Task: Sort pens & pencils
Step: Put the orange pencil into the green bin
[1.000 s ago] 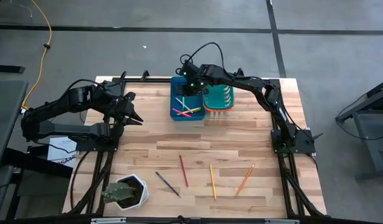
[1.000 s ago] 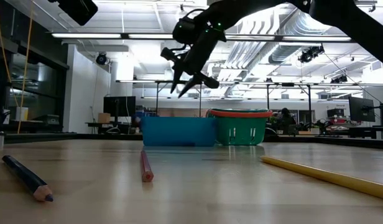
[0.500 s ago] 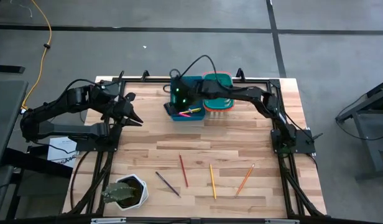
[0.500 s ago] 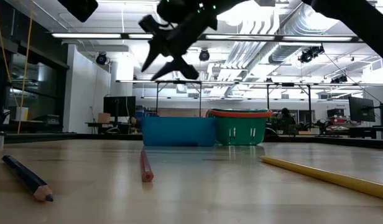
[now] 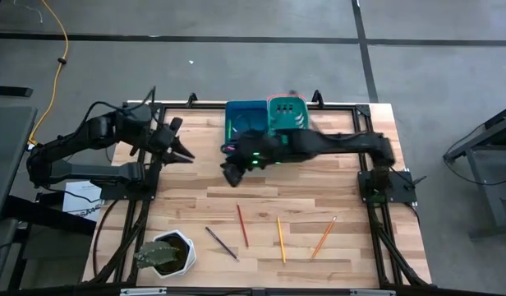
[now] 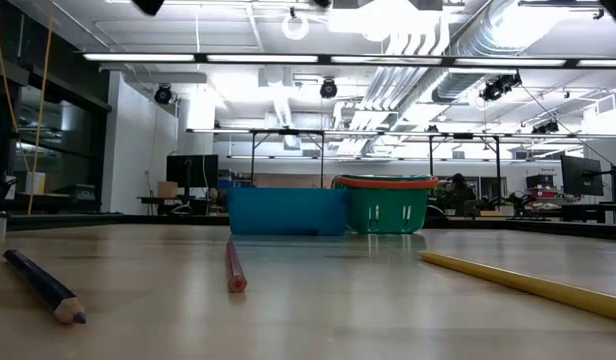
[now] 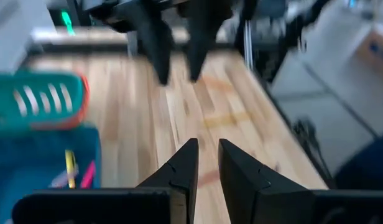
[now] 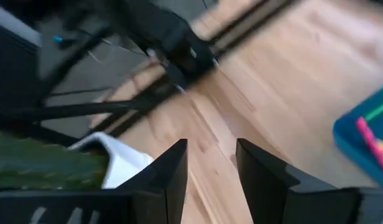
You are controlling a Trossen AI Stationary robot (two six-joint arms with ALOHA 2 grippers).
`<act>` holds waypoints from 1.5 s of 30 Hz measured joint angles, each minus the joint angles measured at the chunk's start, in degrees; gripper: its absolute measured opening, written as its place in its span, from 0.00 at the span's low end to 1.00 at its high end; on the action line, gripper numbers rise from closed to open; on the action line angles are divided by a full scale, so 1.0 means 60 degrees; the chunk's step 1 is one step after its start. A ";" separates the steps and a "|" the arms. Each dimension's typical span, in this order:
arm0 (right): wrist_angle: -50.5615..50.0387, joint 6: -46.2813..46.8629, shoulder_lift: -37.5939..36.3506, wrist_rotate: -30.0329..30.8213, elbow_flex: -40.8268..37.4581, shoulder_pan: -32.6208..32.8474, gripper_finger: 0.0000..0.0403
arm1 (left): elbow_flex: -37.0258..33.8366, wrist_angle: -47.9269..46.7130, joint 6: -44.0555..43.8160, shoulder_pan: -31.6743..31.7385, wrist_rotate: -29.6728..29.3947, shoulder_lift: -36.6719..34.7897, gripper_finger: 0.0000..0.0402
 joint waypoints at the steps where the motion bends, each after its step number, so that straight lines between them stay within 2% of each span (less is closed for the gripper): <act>1: -0.0005 -0.0261 -0.0289 0.0107 0.0006 0.0118 0.32 | 0.0000 0.0488 -0.0283 0.0000 0.0003 0.0000 0.13; 7: -0.1693 -0.1424 -0.1937 0.1301 0.0004 0.0959 0.32 | 0.0004 0.2819 -0.1906 0.0002 -0.0002 -0.0030 0.13; 10: -0.2993 -0.1404 -0.2820 0.2177 0.0003 0.1418 0.32 | 0.0081 0.2847 -0.2383 0.0000 -0.0085 -0.0174 0.13; 13: -0.3988 -0.1235 -0.3656 0.2924 -0.0001 0.1899 0.32 | 0.0275 0.2688 -0.2415 0.0001 -0.0675 -0.0461 0.13; 16: -0.4206 -0.1420 -0.4290 0.3634 0.0003 0.2494 0.32 | 0.0379 0.2697 -0.2411 0.0004 -0.1167 -0.0932 0.13; 23: -0.4827 -0.1562 -0.4350 0.4094 -0.0008 0.3702 0.32 | 0.0430 0.2672 -0.2746 0.0004 -0.2047 -0.2526 0.13; 29: -0.6724 0.0435 -0.4377 0.5883 -0.0016 0.4864 0.32 | 0.0433 0.1835 -0.3026 0.0004 -0.2671 -0.3498 0.13; 34: -0.6796 0.1224 -0.4583 0.7131 -0.0016 0.5804 0.32 | 0.0433 0.0955 -0.2976 0.0003 -0.2761 -0.3730 0.13; 38: -0.6753 0.1814 -0.4663 0.7742 -0.0016 0.6299 0.32 | 0.0426 0.0592 -0.2930 0.0002 -0.2554 -0.3716 0.13; 41: -0.6200 0.1954 -0.4631 0.7738 -0.0016 0.6519 0.32 | 0.0426 0.0537 -0.2870 0.0000 -0.2536 -0.3712 0.13; 45: -0.4091 0.0345 -0.4500 0.6864 -0.0016 0.6393 0.32 | 0.0426 0.0541 -0.2813 0.0000 -0.2532 -0.3712 0.13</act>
